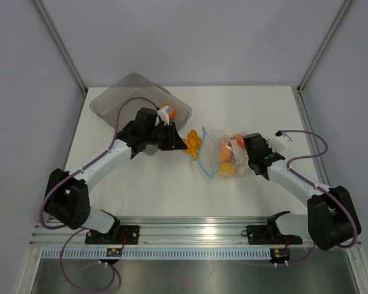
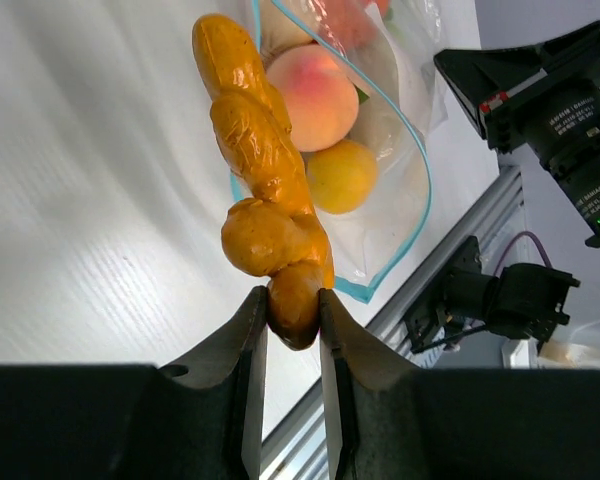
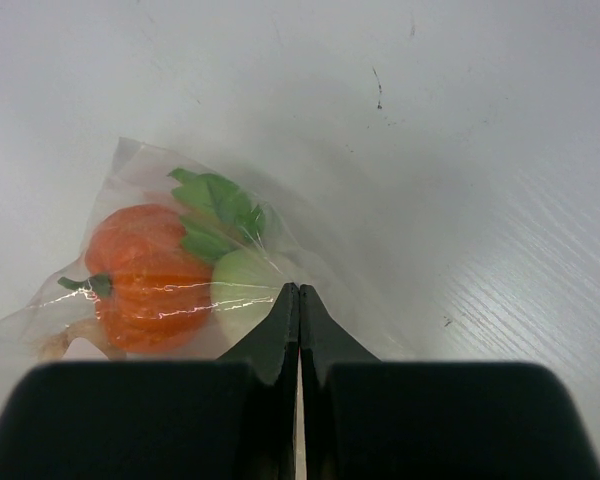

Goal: Open the zip-top bag and remove the fake food
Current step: Place the fake vegetable in the bin.

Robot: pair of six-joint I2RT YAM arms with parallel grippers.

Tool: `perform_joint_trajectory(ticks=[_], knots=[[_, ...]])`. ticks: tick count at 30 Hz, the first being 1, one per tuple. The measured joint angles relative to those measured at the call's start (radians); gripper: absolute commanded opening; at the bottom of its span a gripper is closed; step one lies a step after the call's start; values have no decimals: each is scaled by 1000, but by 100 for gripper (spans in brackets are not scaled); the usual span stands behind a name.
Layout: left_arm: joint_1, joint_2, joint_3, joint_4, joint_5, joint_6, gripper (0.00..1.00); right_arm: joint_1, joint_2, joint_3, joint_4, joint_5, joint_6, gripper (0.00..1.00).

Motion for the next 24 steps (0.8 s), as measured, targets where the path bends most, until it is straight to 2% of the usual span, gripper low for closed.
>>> perform_joint_trajectory(ticks=[7,11,15,24], knots=[[45,-87,-39,10,-89,8,10,0,0,0,1,-1,-7,0],[107,-130,-84,54,-128,-1,9,0,0,0,4,-2,-11,0],[188,-156,-134,117,-143,-31,8,0,0,0,5,-2,-16,0],[316,-184,-253,298,-196,-159,13,0,1,0,8,-3,-30,0]])
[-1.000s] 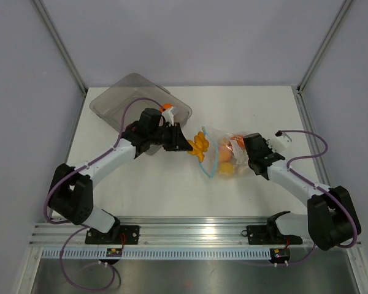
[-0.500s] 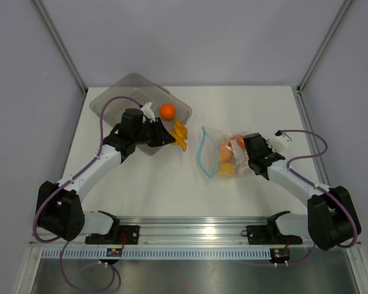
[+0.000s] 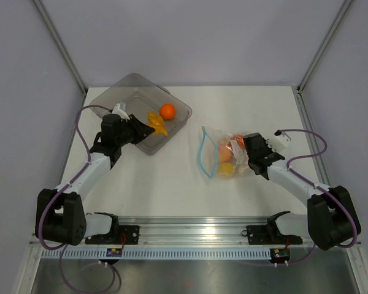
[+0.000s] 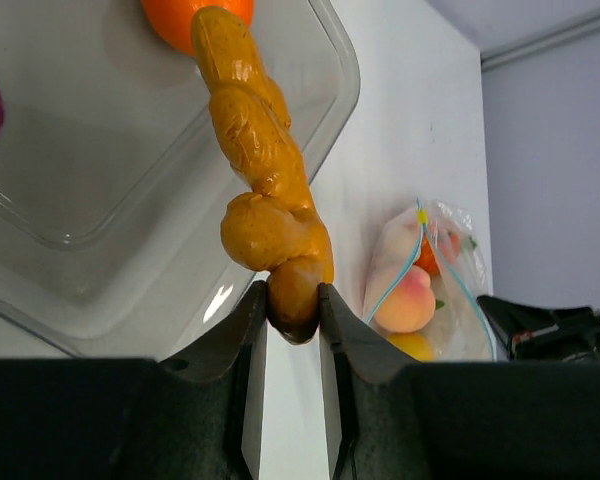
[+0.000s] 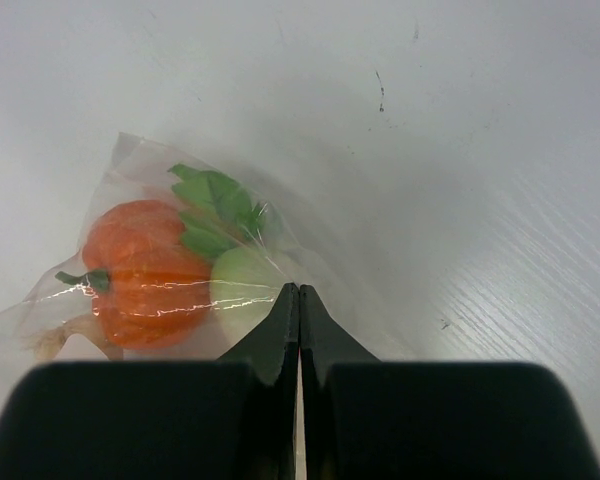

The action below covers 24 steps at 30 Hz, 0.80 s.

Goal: Open the zip-top bag and remove the fake food
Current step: Place the fake vegetable in the bin.

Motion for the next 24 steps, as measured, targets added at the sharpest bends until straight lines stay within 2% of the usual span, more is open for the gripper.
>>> perform_joint_trajectory(ticks=[9,16,24], knots=[[113,3,-117,126,-35,-130,18,0,2,0,7,-9,-6,0],[117,38,-118,144,-38,-165,56,0,2,0,9,-23,-11,0],[117,37,-118,146,-33,-184,58,0,2,0,21,-26,-15,0]])
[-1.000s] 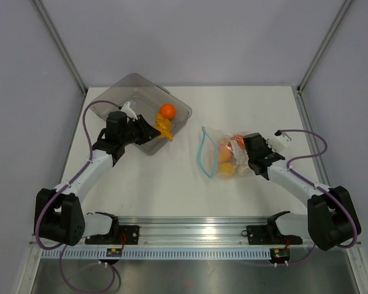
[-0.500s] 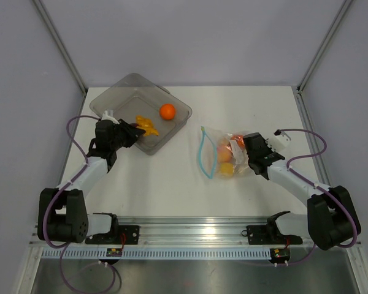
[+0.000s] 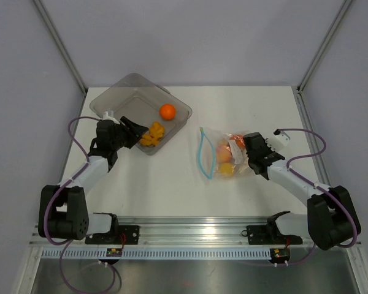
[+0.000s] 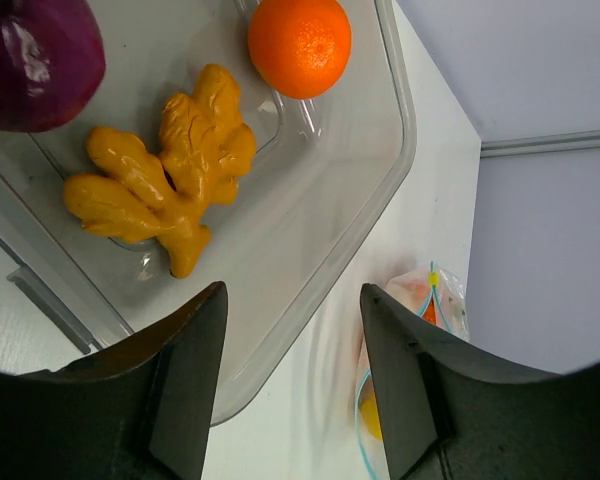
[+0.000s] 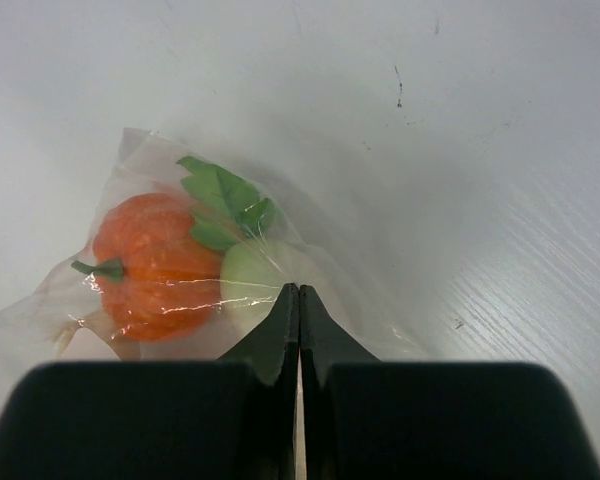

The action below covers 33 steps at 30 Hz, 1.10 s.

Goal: Open the zip-top bag and remove the fake food
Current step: Place the fake vegetable in the bin, then pick up the fake fruit from the zipper food storage bag.

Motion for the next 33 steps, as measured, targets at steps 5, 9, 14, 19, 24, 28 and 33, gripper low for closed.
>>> perform_joint_trajectory(ticks=[5,9,14,19,24,28,33], knots=[[-16,-52,0,-12,1,12,57,0,0,0,2,0,-6,0],[-75,-117,0,-22,4,45,55,0,0,0,2,-1,-14,0],[-167,-133,0,-22,37,79,49,0,0,0,3,-2,-24,0],[-281,-105,0,-22,39,106,45,0,0,0,9,-12,-35,0],[-359,-23,2,-19,39,113,44,0,0,0,11,-26,-42,0],[-409,74,15,-6,44,111,43,0,0,0,13,-27,-46,0],[-458,190,51,11,72,103,41,0,0,0,13,-27,-49,0]])
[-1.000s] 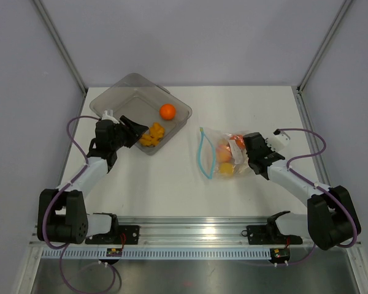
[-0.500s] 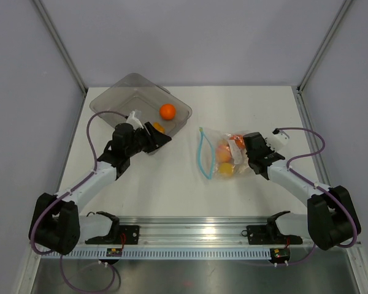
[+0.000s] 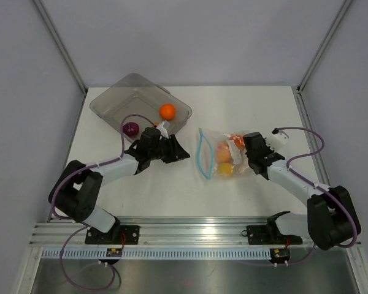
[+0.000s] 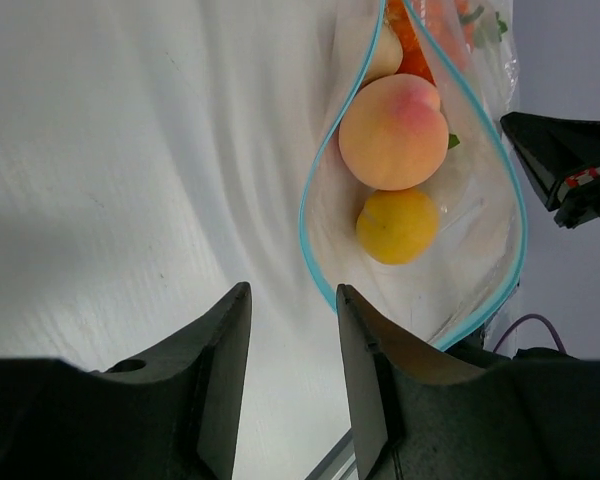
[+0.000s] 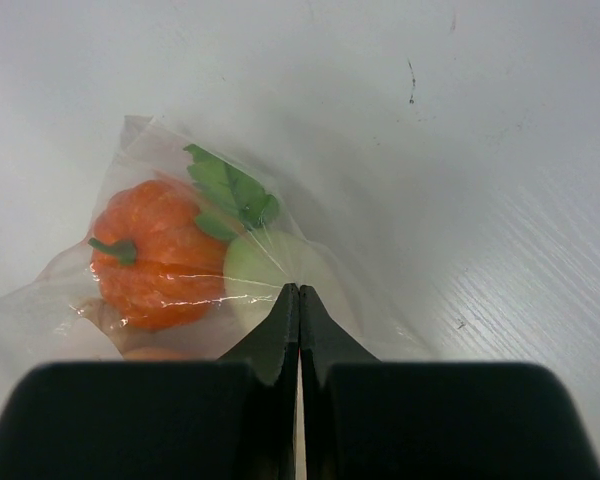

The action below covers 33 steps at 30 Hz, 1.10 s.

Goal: Open the zip-top bag and remove the fake food
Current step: Pick up the fake fruit from the zipper food storage bag.

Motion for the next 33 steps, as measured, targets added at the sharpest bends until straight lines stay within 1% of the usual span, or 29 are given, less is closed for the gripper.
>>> perform_joint_trajectory(ticks=[4,15,24,30,33], knots=[[-25,42,19,5,17,-3,41,0,0,0,0,-1,-1,0],[-76,81,69,46,44,5,40,0,0,0,11,-23,-14,0],[-135,219,146,76,80,21,40,0,9,2,19,-49,-53,0],[-148,297,170,101,102,24,45,-1,9,2,27,-64,-75,0],[-157,330,184,120,110,22,45,-1,9,2,31,-76,-79,0]])
